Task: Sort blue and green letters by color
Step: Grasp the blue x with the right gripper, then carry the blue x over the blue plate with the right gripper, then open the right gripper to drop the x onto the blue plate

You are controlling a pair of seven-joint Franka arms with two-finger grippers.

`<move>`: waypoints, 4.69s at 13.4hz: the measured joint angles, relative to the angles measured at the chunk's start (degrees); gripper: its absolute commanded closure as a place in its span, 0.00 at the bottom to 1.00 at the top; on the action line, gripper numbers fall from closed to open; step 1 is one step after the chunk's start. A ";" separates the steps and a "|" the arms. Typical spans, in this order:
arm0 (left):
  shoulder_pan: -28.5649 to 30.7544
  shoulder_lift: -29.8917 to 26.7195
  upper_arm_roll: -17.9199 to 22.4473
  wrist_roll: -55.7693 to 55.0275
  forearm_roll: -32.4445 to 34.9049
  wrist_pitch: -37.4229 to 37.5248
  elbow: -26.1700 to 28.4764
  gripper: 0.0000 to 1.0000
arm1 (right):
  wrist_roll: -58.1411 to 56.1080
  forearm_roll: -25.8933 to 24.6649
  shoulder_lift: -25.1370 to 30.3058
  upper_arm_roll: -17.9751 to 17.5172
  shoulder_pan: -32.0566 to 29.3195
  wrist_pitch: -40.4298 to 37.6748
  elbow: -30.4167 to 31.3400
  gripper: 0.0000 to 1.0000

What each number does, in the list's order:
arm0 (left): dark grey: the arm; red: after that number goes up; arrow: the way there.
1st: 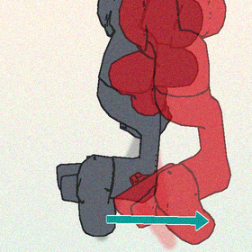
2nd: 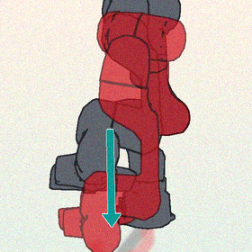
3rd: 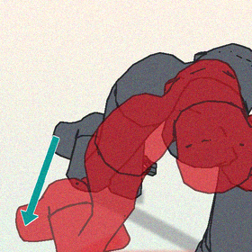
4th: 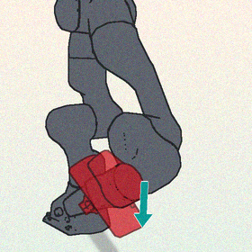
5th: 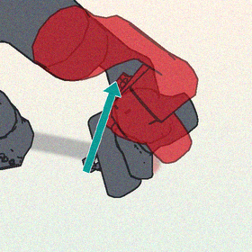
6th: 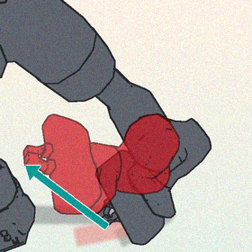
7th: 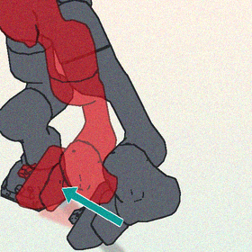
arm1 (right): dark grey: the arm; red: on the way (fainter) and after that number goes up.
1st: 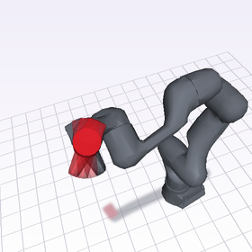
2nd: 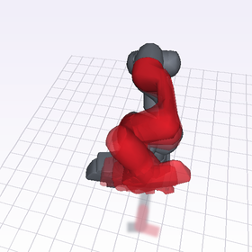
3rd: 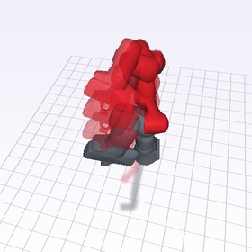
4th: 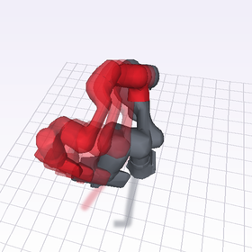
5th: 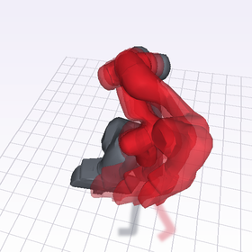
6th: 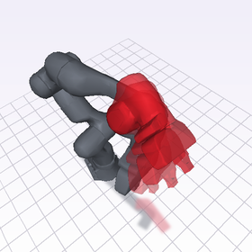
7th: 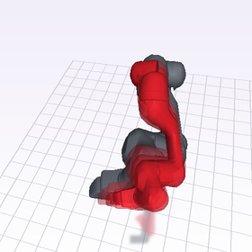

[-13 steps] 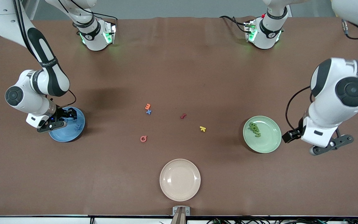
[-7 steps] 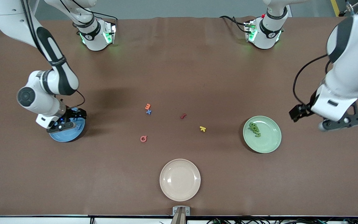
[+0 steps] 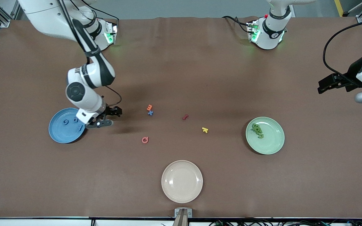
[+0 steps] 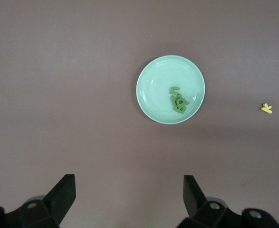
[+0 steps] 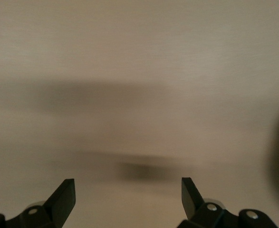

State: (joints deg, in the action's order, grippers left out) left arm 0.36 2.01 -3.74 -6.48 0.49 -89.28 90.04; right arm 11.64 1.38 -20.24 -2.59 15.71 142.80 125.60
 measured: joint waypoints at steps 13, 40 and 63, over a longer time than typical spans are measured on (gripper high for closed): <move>-0.63 -3.96 -0.43 0.00 -1.30 -0.77 3.04 0.00 | 38.65 1.79 -12.48 -0.02 14.66 0.28 -13.42 0.03; -1.07 -2.27 -1.10 0.02 -0.14 -2.88 2.06 0.00 | 21.63 1.64 -10.95 1.68 7.95 -9.45 -16.70 0.97; -1.20 -2.12 -1.60 0.02 -0.14 -2.89 1.89 0.00 | -34.19 -5.67 -8.41 2.03 -23.51 -6.95 -15.00 0.92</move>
State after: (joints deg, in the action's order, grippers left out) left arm -0.84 -0.11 -5.34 -6.46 0.36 -92.17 91.93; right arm -22.55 -4.29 -28.65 -0.56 -7.80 135.85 110.60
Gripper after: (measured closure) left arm 0.000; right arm 0.749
